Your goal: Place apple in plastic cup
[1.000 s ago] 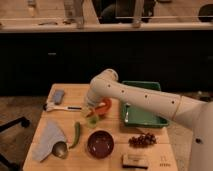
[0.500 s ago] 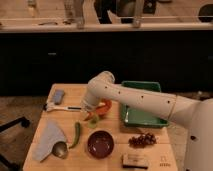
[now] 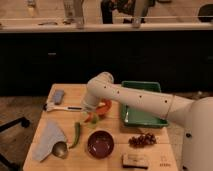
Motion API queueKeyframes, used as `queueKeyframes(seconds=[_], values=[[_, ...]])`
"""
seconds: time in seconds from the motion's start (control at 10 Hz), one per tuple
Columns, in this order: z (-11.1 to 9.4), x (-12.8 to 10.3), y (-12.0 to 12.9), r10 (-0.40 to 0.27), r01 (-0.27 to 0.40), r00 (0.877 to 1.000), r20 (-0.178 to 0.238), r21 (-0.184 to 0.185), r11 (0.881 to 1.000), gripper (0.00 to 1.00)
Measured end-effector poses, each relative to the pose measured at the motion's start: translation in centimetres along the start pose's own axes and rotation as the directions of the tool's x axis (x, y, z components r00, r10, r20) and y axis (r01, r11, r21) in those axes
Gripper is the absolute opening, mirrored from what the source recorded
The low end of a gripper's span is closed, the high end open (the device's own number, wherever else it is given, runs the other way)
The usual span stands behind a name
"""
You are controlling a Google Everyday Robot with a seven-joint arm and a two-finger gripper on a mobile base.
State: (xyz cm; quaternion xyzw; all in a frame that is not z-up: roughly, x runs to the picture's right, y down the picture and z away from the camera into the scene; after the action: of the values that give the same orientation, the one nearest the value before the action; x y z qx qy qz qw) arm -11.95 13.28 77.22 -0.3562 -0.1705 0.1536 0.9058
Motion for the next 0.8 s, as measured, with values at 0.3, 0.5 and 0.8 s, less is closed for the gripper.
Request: queueKeyframes(seconds=[0.3, 0.5, 0.8], values=[[0.3, 0.3, -0.3, 0.003, -0.003, 1.0, -0.005, -0.008, 1.0, 0.0], [0.3, 0.6, -0.6, 0.009, -0.009, 1.0, -0.006, -0.008, 1.0, 0.0], [0.2, 1.4, -1.0, 0.026, -0.026, 1.0, -0.004, -0.002, 1.0, 0.0]])
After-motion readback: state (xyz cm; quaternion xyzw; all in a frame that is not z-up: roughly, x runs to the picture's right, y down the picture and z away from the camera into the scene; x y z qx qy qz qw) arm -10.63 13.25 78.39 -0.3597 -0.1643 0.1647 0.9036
